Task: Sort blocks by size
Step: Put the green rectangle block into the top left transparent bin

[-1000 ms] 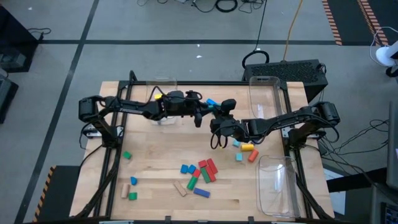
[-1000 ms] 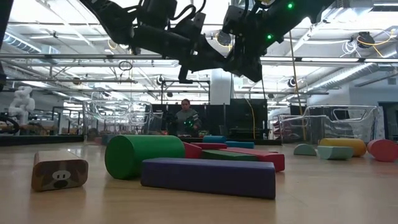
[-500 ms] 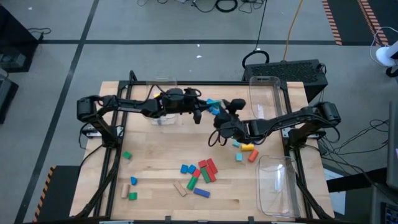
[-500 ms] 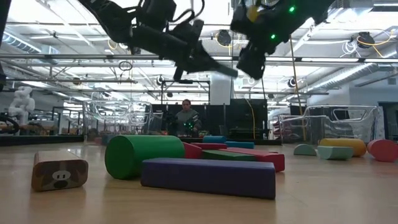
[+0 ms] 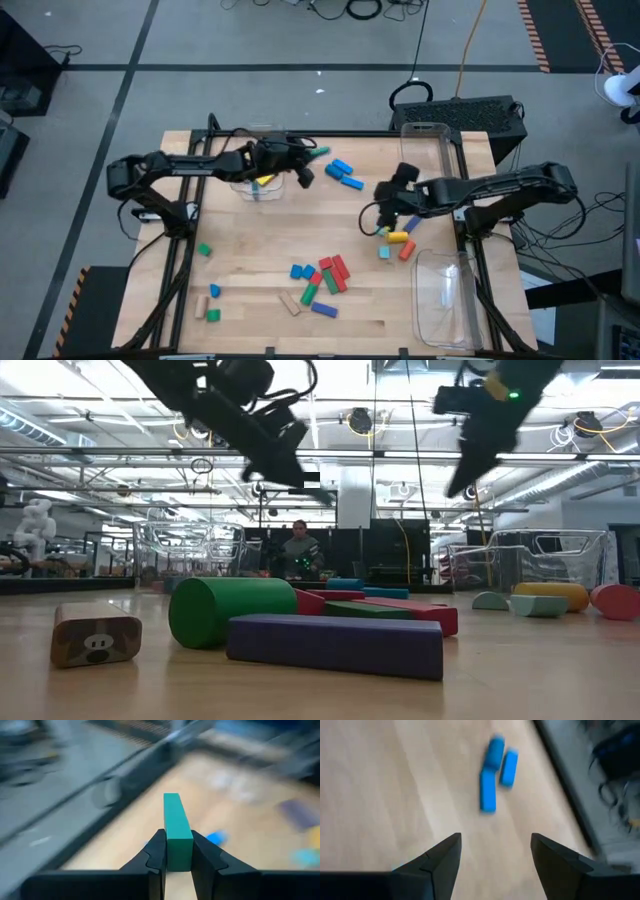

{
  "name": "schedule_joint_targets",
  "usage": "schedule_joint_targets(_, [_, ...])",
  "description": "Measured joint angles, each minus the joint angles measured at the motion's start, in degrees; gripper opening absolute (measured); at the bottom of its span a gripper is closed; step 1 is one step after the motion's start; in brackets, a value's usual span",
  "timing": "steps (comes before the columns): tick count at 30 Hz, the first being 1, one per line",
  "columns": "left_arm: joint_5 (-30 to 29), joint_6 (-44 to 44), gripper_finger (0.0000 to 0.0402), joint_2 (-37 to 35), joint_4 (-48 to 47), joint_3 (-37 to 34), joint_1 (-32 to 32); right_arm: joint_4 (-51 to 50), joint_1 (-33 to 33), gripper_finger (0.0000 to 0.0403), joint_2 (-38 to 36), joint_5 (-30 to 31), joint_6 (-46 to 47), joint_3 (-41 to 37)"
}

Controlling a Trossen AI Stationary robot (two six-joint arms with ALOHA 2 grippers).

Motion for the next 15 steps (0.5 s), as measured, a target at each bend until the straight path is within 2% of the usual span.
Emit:
schedule_joint_targets(3, [-6.0, 1.1, 0.0057, -3.4, -9.4, 0.0, 0.2, -6.7, 0.8, 0.0216, -0.3, -3.0, 3.0, 0.0])
schedule_joint_targets(8, [-10.3, -0.2, 0.0057, -6.6, -21.0, 0.0, 1.1, -13.5, 1.8, 0.0207, 0.5, -9.7, 5.8, 0.0])
schedule_joint_targets(11, [-10.6, -0.6, 0.0057, -6.9, -26.1, 0.0, 2.5, -14.2, 2.0, 0.0203, 1.1, -11.8, 4.5, 0.0])
schedule_joint_targets(15, [-10.7, -2.1, 0.0057, -6.5, -31.9, 0.0, 5.2, -13.9, 1.9, 0.0197, 1.6, -17.7, 1.3, -1.6])
